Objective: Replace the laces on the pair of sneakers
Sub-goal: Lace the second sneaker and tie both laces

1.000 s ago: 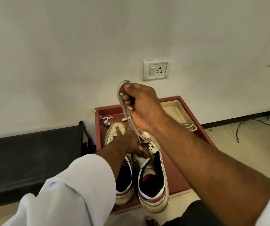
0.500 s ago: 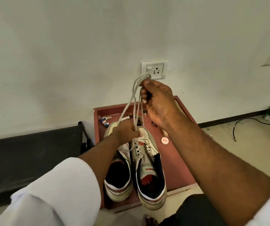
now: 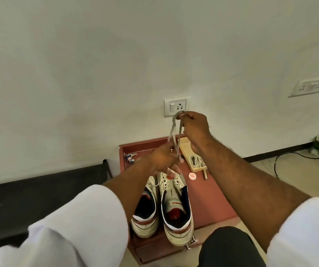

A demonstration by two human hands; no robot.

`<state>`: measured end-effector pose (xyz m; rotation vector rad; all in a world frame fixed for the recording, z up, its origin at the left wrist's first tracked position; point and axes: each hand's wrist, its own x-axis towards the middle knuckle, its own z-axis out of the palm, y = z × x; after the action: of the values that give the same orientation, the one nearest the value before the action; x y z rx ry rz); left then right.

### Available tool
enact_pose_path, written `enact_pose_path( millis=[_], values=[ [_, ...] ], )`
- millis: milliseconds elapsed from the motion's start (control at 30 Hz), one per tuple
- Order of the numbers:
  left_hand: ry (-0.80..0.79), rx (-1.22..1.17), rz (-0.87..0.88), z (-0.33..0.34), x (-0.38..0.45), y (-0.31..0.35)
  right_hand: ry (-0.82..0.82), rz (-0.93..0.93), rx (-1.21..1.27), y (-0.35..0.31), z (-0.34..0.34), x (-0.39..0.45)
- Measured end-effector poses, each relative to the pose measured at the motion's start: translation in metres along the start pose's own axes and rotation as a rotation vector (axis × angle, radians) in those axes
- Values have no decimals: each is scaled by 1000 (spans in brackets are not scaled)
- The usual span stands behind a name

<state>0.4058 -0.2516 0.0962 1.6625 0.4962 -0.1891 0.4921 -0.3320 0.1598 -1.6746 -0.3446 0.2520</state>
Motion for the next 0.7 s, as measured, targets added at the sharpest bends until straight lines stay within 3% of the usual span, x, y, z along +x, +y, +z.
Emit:
enact_pose_path(
  millis=[67,133,267,367,467,700],
  values=[
    [0,219,-29,12,5,-18,35,33,18,2,-10,-1],
    [110,486,-13,22,13,-43,35,79,89,2,-18,-2],
    [353,422,-142,32,26,-76,33,140,206,8,-28,2],
    [178,584,-202,32,40,-72,20,212,326,14,-28,3],
    [134,683,-202,31,56,-66,-38,257,423,16,-23,1],
    [433,750,-80,38,73,-89,26,278,513,23,-19,17]
  ],
)
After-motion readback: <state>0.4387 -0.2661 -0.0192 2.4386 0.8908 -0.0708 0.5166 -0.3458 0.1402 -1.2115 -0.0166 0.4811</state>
